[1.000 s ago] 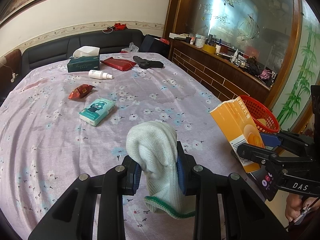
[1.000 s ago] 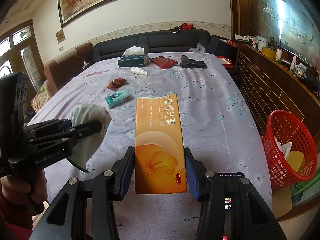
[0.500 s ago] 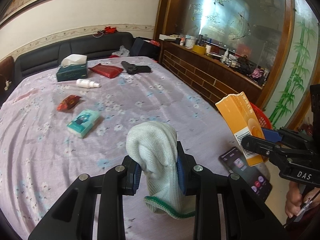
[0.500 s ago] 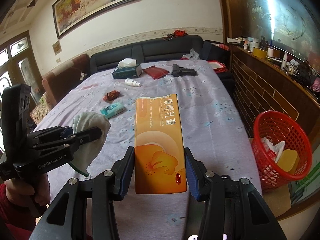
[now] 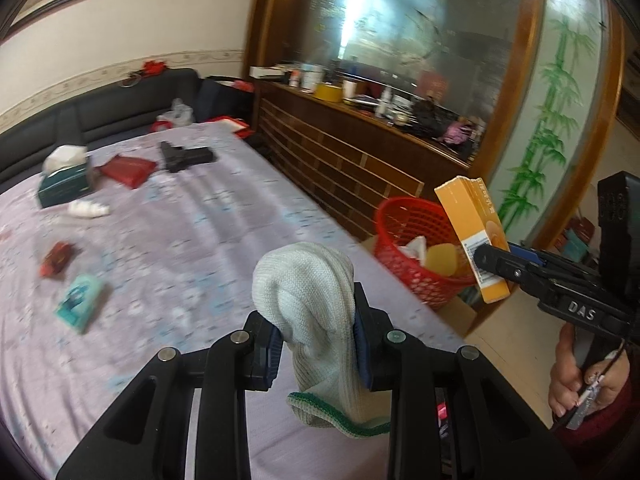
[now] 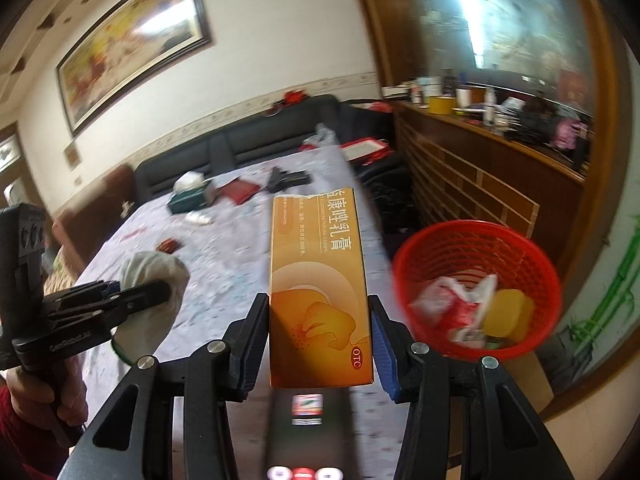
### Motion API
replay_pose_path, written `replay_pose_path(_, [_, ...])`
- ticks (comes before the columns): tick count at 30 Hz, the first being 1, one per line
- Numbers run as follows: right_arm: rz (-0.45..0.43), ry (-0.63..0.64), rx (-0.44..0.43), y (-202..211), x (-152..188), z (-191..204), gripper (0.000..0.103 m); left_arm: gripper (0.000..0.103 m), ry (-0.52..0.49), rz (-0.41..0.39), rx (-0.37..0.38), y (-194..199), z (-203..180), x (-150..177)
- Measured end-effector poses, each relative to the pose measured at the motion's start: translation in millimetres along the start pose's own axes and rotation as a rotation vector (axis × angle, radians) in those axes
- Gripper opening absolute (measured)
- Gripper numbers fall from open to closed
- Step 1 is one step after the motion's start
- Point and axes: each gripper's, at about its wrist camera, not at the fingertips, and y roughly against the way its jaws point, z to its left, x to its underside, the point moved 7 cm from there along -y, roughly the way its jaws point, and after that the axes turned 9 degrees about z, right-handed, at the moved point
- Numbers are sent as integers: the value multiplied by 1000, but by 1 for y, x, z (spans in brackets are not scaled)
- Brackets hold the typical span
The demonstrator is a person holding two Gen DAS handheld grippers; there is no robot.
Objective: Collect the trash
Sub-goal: 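Carry sock and orange box over the red basket and open both grippers, then move the left gripper to the teal tissue packet and grasp it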
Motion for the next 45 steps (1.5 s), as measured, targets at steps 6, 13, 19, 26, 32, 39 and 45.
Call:
replay_pose_path(6, [-27,-90,55,13,-9,-57,52,29,-61,26,56,-30,-47,-29])
replay_pose_path(13, [-22,-182,70,10,-16,-112,52,29,-99,55,112,-72,-95,-60])
replay_pose_path(19, [-15,-228,73,3,-24,-143,52,29,-102,76,149,-109,-122,-81])
replay_pose_path(26, [-11,-252,103,-15,-37,-172,53,50,-68,94,172,-143,-132,-94])
replay_pose_path(32, [2,-275,104,-27,-39,-185,60,62,-58,107,173,-147,-129,-93])
replay_pose_path(39, [-23,-268,73,-9,-33,-170,60,62,-75,71,150,-119,-118,-87])
replay_pose_path(45, [-29,-240,32,7,-29,-140,60,62,-41,66,110,-92,-86,-69])
